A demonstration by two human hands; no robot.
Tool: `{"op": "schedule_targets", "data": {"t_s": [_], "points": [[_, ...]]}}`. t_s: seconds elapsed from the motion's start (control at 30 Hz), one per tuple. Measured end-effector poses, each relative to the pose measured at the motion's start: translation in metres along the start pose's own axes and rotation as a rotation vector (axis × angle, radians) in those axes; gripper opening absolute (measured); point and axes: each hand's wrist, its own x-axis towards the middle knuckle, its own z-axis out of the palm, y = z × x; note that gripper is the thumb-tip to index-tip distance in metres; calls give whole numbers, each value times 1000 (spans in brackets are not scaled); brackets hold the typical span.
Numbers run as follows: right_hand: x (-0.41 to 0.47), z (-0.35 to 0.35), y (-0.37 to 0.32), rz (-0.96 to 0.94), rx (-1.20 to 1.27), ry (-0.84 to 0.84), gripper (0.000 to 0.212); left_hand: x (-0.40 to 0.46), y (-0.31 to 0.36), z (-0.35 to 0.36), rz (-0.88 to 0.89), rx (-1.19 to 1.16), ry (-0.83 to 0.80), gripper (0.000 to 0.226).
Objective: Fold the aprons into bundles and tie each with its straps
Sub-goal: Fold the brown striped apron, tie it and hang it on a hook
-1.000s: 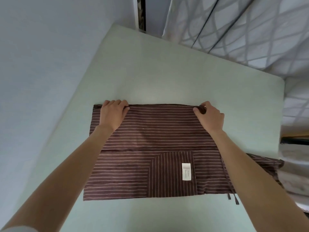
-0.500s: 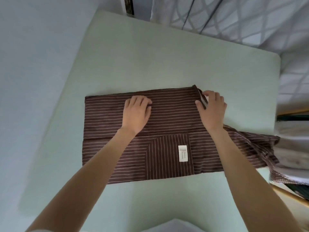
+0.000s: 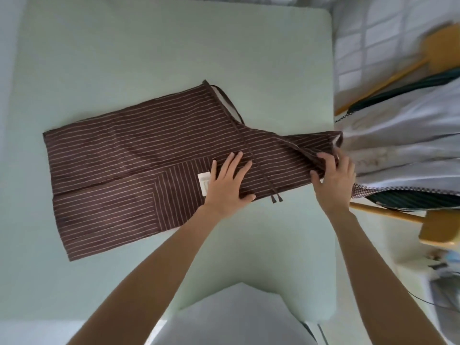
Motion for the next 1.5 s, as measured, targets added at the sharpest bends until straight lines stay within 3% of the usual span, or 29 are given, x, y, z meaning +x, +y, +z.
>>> {"op": "schedule_targets", "data": {"t_s": [0.13,0.2,0.37,0.5,0.57,0.63,0.73,0.8,0.93,1.1,1.2,1.27,1.33,1.5], "points": [[30,-9,22,-156,69,-72,25,-6,-4,-1,-27,-16,-36,86],[45,-20,31,-171,146,-121,29,-9,0,0,-50,0,-51,88],[78,-27,39,-192,-104,-237,29,-17,-1,-2,-70,-12,-87,91],[86,-19,65,-150,-16,-249,36,-15,20,-6,-167,-24,-13,75],[77,-23,77,-153,53,-111,35,-11,41,-8,-250,-75,155,56],[55,-30,82,-88,164,7,29,-3,62,-8,-393,-195,245,55],[17,-27,80,104,299,-137,29,10,89,-7,-556,-301,204,60],[-1,-18,77,155,313,-254,31,18,99,-7,-580,-311,185,48],[-12,-17,74,171,378,-248,17,39,118,-29,-520,-581,317,20],[-10,-19,73,206,463,-283,15,96,158,-77,-345,-841,568,22],[-6,-24,73,176,399,-226,20,114,158,-73,-273,-620,385,36],[-5,-29,71,68,371,-146,22,106,141,-57,-227,-393,248,38],[-3,-31,68,-160,370,-62,20,83,122,-42,-205,-317,203,34],[-20,-21,30,-678,365,-125,15,-18,68,3,-218,-208,312,36]]}}
